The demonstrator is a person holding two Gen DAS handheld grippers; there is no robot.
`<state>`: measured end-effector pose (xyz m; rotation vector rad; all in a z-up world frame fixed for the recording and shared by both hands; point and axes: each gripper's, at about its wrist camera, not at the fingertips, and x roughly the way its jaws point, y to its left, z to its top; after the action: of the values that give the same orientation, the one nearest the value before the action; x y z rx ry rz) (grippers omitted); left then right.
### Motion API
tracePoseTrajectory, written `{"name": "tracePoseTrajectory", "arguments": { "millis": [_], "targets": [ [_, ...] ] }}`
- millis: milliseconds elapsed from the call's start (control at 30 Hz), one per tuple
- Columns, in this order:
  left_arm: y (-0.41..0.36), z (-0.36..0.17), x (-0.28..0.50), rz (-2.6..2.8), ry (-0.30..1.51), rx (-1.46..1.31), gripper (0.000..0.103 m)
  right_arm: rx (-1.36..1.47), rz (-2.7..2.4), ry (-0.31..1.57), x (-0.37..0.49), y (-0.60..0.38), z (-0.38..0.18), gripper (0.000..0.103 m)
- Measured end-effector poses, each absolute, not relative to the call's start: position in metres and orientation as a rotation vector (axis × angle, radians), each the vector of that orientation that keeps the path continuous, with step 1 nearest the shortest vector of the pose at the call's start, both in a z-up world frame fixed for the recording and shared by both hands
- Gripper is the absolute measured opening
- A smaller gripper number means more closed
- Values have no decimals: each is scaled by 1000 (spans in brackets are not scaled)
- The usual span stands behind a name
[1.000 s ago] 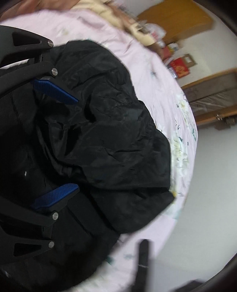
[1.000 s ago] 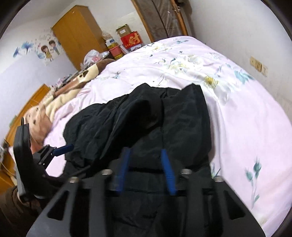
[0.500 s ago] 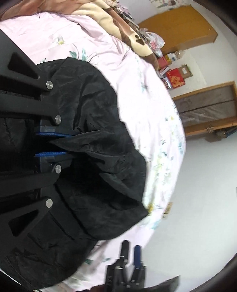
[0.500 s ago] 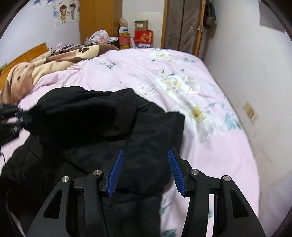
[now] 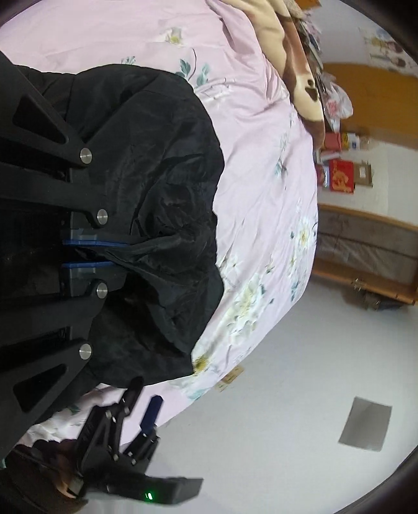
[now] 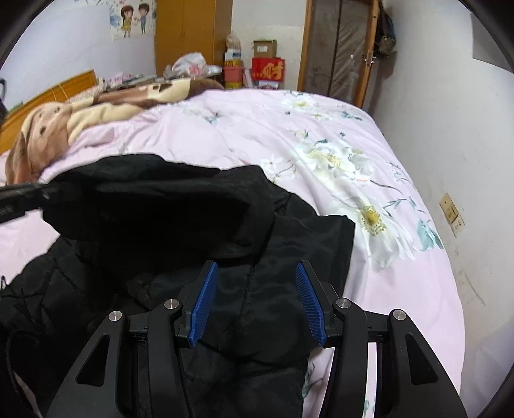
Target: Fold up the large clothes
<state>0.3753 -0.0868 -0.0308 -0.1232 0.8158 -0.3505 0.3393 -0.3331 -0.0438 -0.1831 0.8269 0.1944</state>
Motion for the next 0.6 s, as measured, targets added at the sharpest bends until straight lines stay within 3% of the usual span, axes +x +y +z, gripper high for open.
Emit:
{"name": "tracePoseTrajectory", "arguments": {
  "millis": [67,167,367,600],
  "targets": [
    [-84,-24,371,-352,790,-140,5,-173,203,831,347,-330,-47,53],
    [-79,-13,365,-360,757,-152,5,-147,256,819,359,-324,-52,70],
    [-67,-12,360,-371,758,-173,4,-249,228,861,390,-303,-77,70],
    [-77,-23,350,-409,780,-100,1,-359,-109,667,425,-313,-64,71]
  ]
}}
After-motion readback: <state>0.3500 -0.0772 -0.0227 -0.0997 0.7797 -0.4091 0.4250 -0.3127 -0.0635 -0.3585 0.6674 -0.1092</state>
